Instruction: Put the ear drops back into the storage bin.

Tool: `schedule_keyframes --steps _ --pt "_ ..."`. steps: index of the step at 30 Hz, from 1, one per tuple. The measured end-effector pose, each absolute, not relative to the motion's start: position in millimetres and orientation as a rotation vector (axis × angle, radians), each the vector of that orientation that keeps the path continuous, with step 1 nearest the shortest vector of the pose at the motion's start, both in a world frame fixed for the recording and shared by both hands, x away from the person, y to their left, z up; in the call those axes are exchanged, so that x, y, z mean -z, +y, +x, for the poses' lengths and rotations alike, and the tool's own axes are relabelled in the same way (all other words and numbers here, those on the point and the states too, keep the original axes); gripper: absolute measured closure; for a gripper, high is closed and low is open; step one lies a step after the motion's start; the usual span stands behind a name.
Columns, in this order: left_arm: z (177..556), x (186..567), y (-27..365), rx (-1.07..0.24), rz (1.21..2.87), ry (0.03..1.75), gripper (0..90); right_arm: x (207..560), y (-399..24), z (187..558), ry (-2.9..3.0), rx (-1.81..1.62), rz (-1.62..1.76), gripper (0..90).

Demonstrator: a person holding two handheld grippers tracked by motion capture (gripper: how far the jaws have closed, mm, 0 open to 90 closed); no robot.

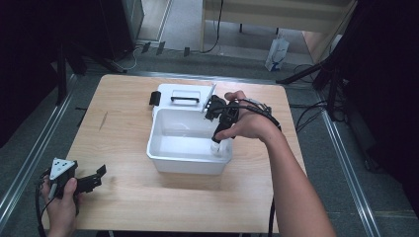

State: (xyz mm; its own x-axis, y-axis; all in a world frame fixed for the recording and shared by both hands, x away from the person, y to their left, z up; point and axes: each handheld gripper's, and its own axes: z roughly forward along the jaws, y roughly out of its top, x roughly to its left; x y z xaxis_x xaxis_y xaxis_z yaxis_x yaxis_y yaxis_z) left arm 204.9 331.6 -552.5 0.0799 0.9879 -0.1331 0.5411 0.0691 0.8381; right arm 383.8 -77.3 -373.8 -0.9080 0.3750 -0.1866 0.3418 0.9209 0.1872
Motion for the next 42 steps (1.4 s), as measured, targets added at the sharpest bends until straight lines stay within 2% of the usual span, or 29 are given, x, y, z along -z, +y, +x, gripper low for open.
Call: schedule_keyframes --steps 2,4,25,42 --pt "204.9 552.5 331.6 -0.719 1.575 1.563 0.3 370.4 -81.1 382.4 2.865 -0.245 0.569 10.5" --pt "204.9 552.4 331.7 -0.72 1.577 1.563 0.3 368.2 -86.7 380.4 2.886 -0.271 0.574 0.0" --pt "204.6 552.4 330.3 -0.733 1.588 1.561 0.3 372.9 -147.3 360.8 2.845 -0.321 0.67 0.0" --pt "204.8 552.4 329.6 -0.738 1.589 1.564 0.3 397.1 -192.0 348.7 2.812 -0.334 0.743 0.0"
